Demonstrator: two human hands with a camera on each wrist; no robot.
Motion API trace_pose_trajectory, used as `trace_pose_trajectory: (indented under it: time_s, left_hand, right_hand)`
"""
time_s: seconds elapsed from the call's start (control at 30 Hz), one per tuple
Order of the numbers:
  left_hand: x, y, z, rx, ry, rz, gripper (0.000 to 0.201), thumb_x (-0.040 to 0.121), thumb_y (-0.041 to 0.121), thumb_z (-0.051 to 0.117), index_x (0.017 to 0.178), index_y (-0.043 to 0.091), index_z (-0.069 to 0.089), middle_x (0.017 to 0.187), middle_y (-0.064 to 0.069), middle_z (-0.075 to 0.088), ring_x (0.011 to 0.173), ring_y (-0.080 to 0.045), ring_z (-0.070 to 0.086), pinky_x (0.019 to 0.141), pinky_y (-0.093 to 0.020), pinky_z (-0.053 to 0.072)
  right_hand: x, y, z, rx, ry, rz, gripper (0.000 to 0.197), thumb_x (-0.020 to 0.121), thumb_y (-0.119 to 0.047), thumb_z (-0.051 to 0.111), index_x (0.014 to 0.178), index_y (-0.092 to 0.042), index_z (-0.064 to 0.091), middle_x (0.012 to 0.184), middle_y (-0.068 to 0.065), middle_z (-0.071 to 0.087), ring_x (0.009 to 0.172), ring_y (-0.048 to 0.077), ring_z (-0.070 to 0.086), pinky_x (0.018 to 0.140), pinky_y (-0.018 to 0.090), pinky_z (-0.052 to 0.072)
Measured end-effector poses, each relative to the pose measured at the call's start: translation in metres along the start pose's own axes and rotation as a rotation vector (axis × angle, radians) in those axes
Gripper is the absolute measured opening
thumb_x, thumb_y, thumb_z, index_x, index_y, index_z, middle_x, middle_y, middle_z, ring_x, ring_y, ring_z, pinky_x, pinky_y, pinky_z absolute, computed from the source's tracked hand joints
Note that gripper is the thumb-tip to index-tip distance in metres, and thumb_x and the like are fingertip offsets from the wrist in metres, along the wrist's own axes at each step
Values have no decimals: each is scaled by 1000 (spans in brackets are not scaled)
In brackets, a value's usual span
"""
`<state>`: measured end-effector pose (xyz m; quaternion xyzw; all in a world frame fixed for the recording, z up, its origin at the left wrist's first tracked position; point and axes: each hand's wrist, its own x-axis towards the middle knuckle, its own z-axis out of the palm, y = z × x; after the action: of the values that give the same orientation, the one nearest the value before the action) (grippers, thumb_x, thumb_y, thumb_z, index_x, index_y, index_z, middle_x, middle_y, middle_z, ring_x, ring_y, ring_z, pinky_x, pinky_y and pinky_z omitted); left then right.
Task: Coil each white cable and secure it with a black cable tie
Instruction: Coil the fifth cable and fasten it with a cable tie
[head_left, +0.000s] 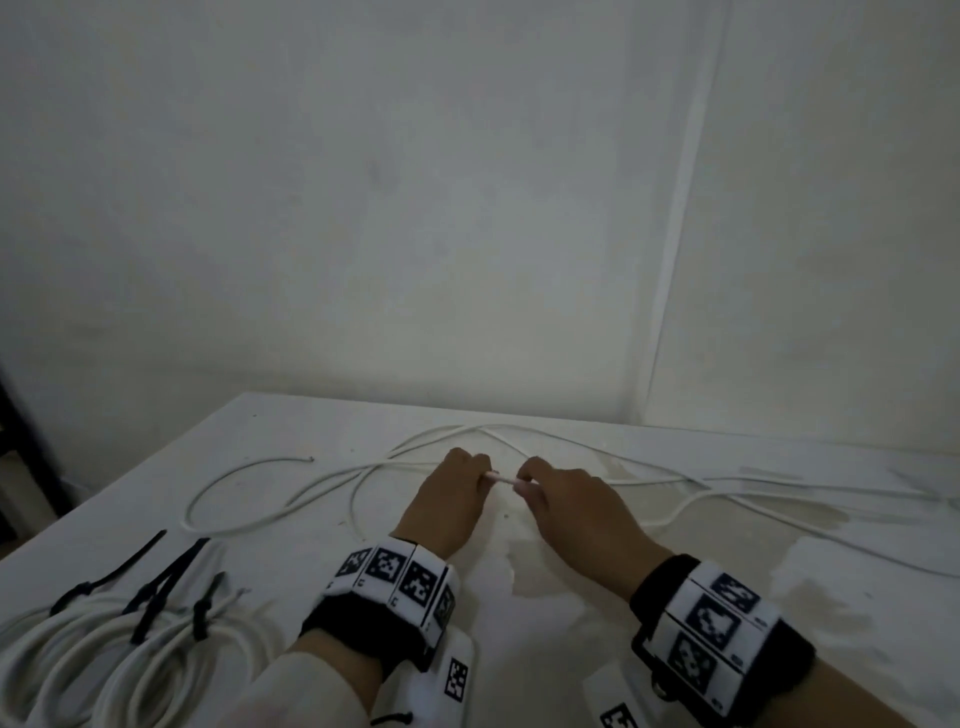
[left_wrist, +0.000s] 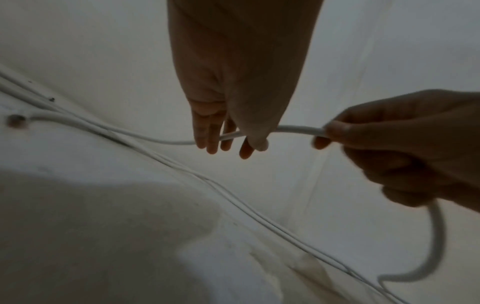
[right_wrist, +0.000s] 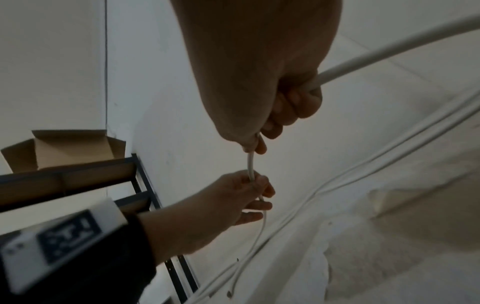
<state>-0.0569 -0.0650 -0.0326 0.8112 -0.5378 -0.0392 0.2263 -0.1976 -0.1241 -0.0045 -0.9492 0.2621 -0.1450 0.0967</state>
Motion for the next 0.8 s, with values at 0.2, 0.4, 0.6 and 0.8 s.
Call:
trace_pose_trajectory:
  time_s: [0.2, 0.4, 0.6, 0.8]
  left_hand:
    - [10, -20, -9, 3, 116, -7, 24, 99, 19, 36, 101, 2, 52, 89, -6, 42, 91, -31, 52, 68, -29, 31]
    - [21, -53, -25, 46, 147, -90, 27, 98, 19, 38, 104, -2, 54, 87, -9, 42, 92, -33, 53, 70, -32, 33]
    - [22, -87, -53, 91, 231, -172, 27, 96, 14, 42, 104, -5, 59, 95, -28, 59, 91, -39, 56, 76, -39, 37]
    - [18, -84, -78, 267, 46, -285, 23, 94, 16, 48, 116, 12, 55, 109, -13, 64, 95, -30, 63, 76, -33, 49]
  right_hand:
    - [-13, 20, -19, 45, 146, 58, 26, 98, -36, 34, 100, -17, 51, 85, 6, 62, 82, 28, 57, 63, 30, 30]
    - [-29, 33, -30, 12, 189, 108, 26, 98, -36, 32, 107, -23, 52, 83, 6, 63, 80, 27, 58, 62, 29, 32]
    - [-35, 57, -34, -25, 96, 189, 21, 99, -34, 29, 97, -21, 45, 76, -3, 49, 71, 20, 46, 62, 29, 30]
    - [-32, 59, -23, -8, 110, 220, 18, 100, -26, 26, 101, -22, 43, 89, -3, 52, 83, 20, 53, 67, 30, 34]
